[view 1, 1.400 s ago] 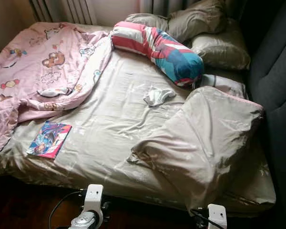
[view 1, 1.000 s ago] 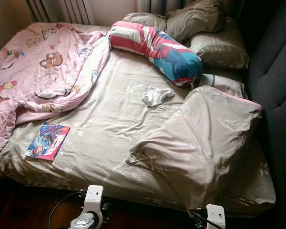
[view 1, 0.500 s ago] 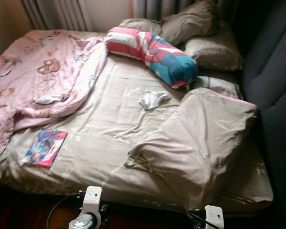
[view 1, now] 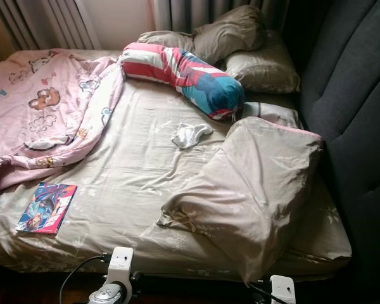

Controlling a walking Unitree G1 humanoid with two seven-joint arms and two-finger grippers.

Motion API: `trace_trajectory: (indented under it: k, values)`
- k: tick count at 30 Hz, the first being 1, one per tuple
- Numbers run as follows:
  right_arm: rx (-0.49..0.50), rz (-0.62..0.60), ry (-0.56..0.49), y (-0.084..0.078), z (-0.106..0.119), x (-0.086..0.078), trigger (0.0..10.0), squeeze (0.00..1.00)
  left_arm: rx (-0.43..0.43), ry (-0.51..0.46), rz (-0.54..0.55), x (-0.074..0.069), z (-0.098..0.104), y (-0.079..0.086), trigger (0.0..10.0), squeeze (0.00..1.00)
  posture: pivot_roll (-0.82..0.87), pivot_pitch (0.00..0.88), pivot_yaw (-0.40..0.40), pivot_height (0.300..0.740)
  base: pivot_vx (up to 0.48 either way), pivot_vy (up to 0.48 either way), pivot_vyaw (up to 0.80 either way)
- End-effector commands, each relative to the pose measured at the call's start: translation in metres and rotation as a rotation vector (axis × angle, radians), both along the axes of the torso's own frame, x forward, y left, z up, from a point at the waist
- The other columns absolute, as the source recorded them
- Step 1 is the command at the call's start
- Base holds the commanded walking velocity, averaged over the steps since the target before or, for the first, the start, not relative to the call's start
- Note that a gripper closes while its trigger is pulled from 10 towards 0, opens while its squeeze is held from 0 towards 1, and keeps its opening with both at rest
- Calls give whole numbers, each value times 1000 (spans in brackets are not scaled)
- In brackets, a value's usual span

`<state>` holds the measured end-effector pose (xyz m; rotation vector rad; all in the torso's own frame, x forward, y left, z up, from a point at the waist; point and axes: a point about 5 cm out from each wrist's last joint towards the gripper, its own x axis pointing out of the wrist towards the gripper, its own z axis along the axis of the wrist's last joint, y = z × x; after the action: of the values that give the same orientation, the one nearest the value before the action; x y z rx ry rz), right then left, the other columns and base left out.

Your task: Clean up the room

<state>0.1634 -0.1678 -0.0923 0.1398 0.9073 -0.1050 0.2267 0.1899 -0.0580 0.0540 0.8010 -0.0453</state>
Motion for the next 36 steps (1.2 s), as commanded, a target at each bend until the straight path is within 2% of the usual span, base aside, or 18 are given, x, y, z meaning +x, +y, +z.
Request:
trace_trajectory:
  k: [1, 5, 9, 17, 23, 24, 25, 26, 29, 30, 31, 32, 33, 36]
  values:
    - [-2, -17, 16, -1, -2, -5, 10000, 0, 6, 29, -10, -8, -5, 1, 10000, 0, 3, 105, 13, 740, 0, -259, 0]
    - [1, -19, 19, -2, -2, -5, 10000, 0, 8, 28, -7, -8, -5, 1, 10000, 0, 3, 106, 13, 740, 0, -261, 0]
    - [-1, -11, 20, -2, -2, -5, 10000, 0, 11, 27, 1, -8, -5, 3, 10000, 0, 2, 112, 10, 740, 0, -261, -711]
    - [-5, -15, 11, -2, -2, -4, 10000, 0, 20, 7, 17, -5, -3, 4, 10000, 0, -6, 118, 7, 740, 0, -158, 0]
    - [7, -19, -35, -3, 1, -2, 10000, 0, 34, -104, 12, 16, 13, 4, 10000, 0, -13, 121, -2, 740, 0, 0, 0]
    - [15, -16, -66, -3, 2, 0, 10000, 0, 39, -168, 20, 27, 22, 5, 10000, 0, -16, 122, -6, 740, 0, 0, 0]
    - [15, -16, -66, -3, 2, 0, 10000, 0, 39, -168, 20, 27, 22, 5, 10000, 0, -16, 122, -6, 740, 0, 0, 0]
    - [32, -35, -109, -3, 5, 1, 10000, 0, 32, -251, 45, 38, 34, 7, 10000, 0, -22, 123, -7, 740, 0, 0, 0]
    - [56, -57, -152, -3, 7, 2, 10000, 0, 2, -334, 95, 48, 46, 10, 10000, 0, -37, 117, -1, 740, 0, 0, 0]
    - [60, -55, -232, -2, 19, 27, 10000, 0, -30, -385, 141, 52, 52, 13, 10000, 0, -51, 117, 2, 740, 0, 0, 0]
    - [59, -53, -254, -2, 23, 34, 10000, 0, -36, -397, 150, 52, 53, 14, 10000, 0, -51, 117, 2, 740, 0, 0, 0]
    - [54, -42, -314, -2, 34, 53, 10000, 0, -49, -432, 157, 52, 56, 14, 10000, 0, -76, 120, -1, 740, 0, 0, 0]
    - [46, -33, -363, -3, 43, 66, 10000, 0, -55, -471, 153, 52, 59, 14, 10000, 0, -79, 121, -8, 740, 0, 0, 0]
    - [40, -48, -494, -9, 62, 85, 10000, 0, -62, -560, 137, 46, 64, 11, 10000, 0, -87, 124, -21, 740, 0, 0, 0]
